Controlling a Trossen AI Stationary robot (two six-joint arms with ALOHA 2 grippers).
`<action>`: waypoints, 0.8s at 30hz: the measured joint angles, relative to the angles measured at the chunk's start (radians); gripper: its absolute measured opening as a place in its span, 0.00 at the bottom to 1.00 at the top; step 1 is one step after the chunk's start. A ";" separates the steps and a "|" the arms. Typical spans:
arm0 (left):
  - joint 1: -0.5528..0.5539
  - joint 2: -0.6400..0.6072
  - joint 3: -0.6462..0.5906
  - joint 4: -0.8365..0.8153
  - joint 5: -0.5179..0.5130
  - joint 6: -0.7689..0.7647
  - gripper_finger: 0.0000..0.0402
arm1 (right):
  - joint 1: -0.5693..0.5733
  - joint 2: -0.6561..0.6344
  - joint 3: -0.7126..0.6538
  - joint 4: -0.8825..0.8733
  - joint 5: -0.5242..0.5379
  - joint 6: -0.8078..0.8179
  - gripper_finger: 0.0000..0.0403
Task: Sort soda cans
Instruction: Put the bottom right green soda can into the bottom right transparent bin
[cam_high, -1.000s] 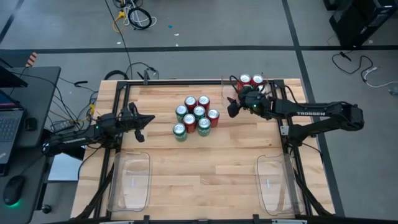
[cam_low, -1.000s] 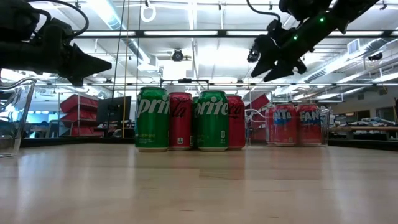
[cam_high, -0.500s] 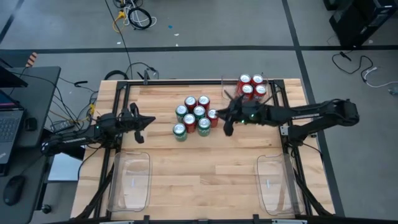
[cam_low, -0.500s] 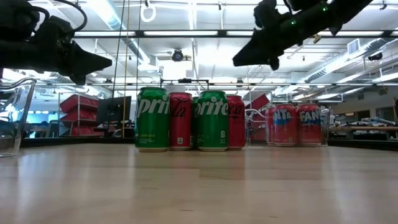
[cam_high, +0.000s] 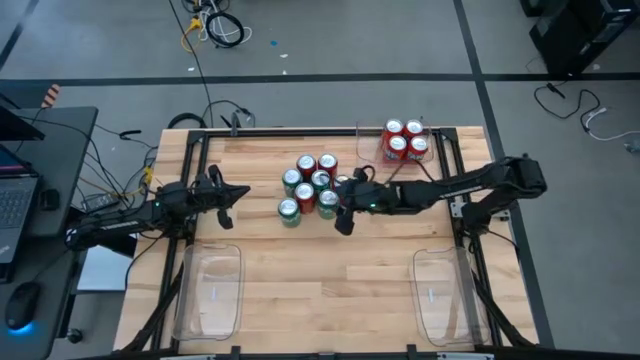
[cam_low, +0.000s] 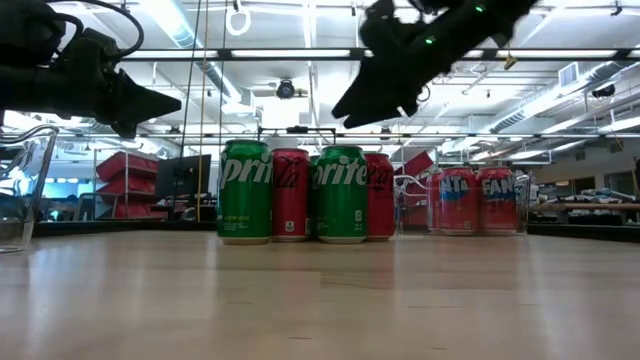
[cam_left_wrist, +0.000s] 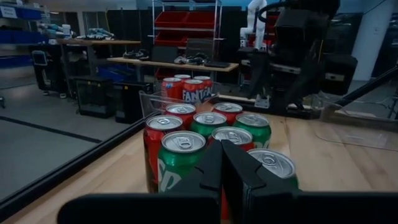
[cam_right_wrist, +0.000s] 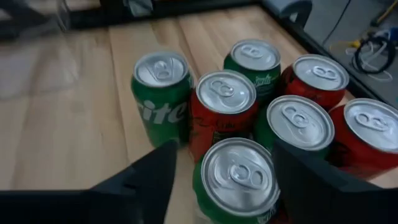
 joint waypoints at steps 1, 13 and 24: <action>0.000 0.000 0.000 0.000 0.000 0.000 0.02 | 0.000 0.018 0.042 -0.057 0.000 -0.011 0.65; 0.000 0.000 0.000 -0.023 0.001 0.000 0.02 | -0.048 0.229 0.403 -0.503 -0.037 -0.075 0.86; 0.000 0.000 0.000 -0.024 0.002 0.000 0.02 | -0.079 0.319 0.462 -0.621 -0.140 -0.133 0.82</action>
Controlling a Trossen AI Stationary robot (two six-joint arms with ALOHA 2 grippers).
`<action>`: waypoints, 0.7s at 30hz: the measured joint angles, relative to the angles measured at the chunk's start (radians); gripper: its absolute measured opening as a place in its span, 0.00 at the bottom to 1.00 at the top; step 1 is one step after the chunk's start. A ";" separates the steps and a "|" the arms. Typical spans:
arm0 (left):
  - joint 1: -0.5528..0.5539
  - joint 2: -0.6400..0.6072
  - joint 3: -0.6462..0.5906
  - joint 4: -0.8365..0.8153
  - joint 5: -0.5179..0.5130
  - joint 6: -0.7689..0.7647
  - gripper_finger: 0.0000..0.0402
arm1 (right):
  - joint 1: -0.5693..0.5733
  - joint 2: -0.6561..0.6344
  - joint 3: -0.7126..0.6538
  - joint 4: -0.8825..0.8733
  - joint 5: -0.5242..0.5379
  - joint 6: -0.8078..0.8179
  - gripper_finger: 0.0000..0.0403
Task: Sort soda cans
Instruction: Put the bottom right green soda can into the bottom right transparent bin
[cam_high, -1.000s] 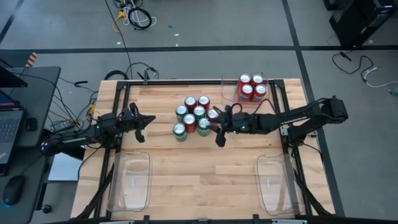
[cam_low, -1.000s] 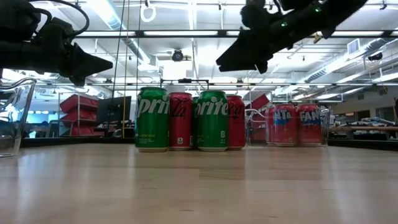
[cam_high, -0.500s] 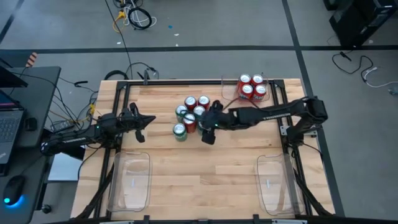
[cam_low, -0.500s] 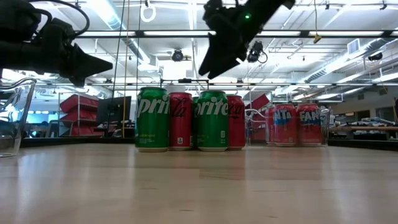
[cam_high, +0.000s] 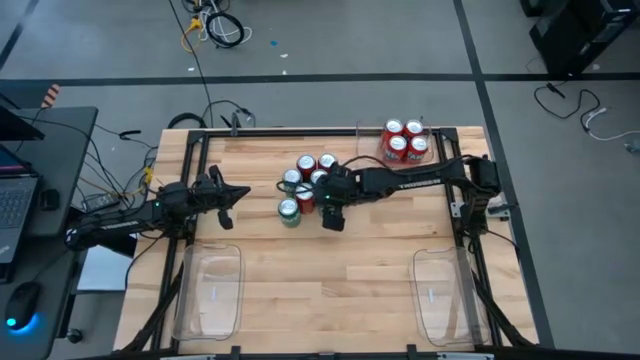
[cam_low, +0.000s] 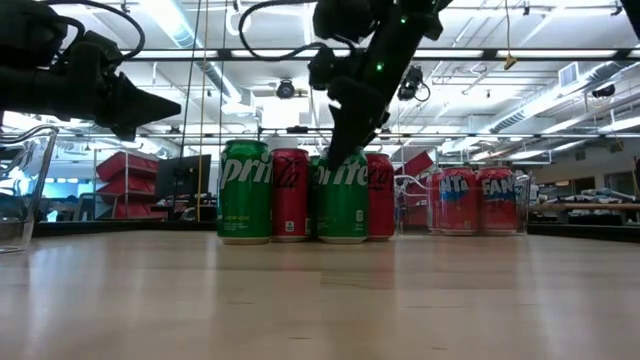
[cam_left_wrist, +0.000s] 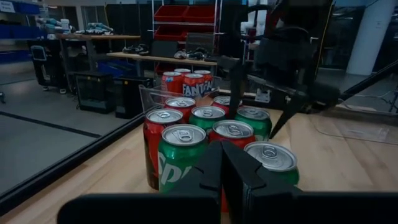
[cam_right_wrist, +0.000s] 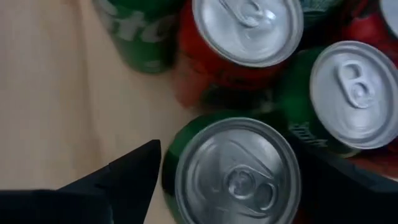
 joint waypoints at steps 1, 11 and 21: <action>0.000 0.000 0.000 0.000 0.000 0.000 0.02 | -0.001 -0.002 0.000 -0.004 -0.029 0.005 0.81; 0.000 0.000 0.000 -0.016 0.001 0.000 0.02 | 0.030 -0.034 0.000 -0.069 -0.140 0.065 0.69; 0.000 0.000 0.000 -0.018 0.001 0.000 0.02 | 0.173 -0.247 -0.002 -0.251 -0.183 0.348 0.69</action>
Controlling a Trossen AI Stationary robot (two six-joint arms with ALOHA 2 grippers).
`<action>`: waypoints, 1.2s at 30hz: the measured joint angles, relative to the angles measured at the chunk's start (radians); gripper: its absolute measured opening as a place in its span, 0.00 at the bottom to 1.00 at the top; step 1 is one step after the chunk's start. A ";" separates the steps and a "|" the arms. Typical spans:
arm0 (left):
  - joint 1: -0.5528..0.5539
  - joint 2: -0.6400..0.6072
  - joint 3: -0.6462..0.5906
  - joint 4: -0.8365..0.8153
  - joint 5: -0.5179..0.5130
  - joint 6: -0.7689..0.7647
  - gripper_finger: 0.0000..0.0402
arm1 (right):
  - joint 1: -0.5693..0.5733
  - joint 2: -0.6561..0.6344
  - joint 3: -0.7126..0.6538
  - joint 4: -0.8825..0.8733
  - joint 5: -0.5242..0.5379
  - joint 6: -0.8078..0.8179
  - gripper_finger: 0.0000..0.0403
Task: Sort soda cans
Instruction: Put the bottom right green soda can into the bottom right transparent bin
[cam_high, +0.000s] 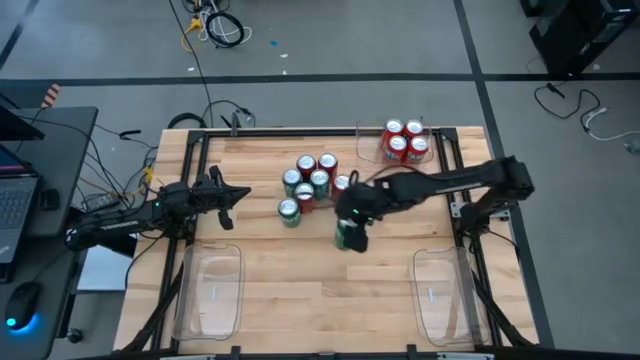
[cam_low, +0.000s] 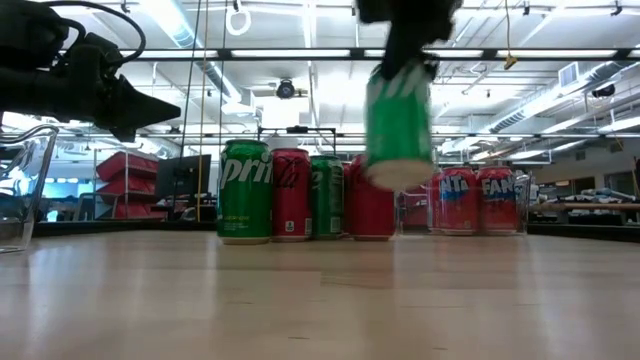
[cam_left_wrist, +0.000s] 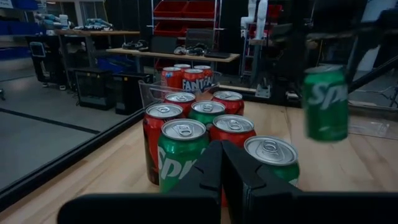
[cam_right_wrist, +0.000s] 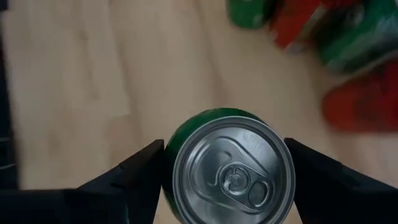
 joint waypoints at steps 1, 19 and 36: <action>0.000 0.000 0.000 0.000 0.000 0.000 0.02 | 0.022 -0.023 -0.001 -0.020 0.000 0.038 0.69; 0.000 0.000 0.000 0.000 0.000 -0.005 0.02 | 0.306 -0.226 0.003 -0.686 -0.036 0.803 0.69; 0.000 0.001 0.000 -0.025 -0.001 -0.029 0.02 | 0.232 -0.051 -0.010 -0.649 0.045 0.558 0.69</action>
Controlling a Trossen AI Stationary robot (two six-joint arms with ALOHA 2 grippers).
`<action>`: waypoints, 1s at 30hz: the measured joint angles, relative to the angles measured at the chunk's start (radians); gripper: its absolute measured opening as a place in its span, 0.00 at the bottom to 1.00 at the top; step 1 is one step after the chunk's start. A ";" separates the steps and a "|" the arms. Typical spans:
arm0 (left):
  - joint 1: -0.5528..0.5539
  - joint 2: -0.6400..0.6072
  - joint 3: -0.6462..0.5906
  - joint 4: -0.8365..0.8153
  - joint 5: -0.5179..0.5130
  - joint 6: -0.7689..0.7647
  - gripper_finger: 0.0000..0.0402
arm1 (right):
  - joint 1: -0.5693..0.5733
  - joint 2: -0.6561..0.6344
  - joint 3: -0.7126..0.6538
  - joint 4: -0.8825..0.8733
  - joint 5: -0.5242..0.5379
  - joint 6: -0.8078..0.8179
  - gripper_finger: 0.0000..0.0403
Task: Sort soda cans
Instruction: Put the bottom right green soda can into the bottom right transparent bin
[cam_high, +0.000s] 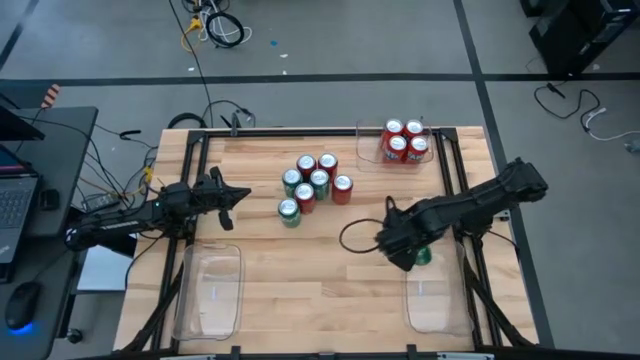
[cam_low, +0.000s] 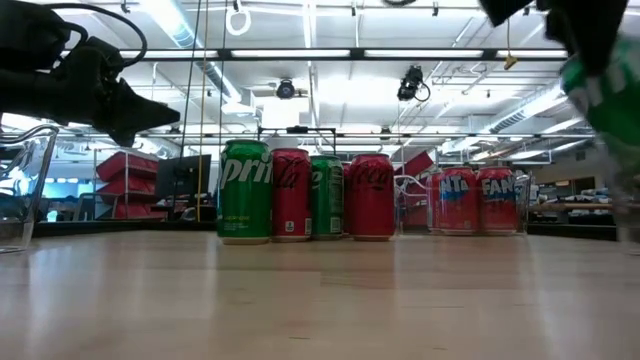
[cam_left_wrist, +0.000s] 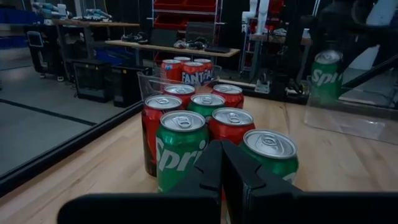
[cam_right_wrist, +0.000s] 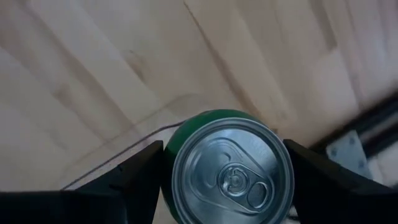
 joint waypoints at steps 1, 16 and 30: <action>0.000 0.000 0.000 0.000 0.000 0.000 0.02 | -0.010 0.011 0.000 0.027 0.017 -0.022 0.69; 0.000 0.000 0.000 -0.001 0.000 0.005 0.02 | -0.114 0.023 0.002 0.053 0.198 0.070 0.69; 0.000 0.000 0.000 -0.002 0.000 0.003 0.02 | -0.083 -0.004 -0.176 0.141 0.305 0.280 0.69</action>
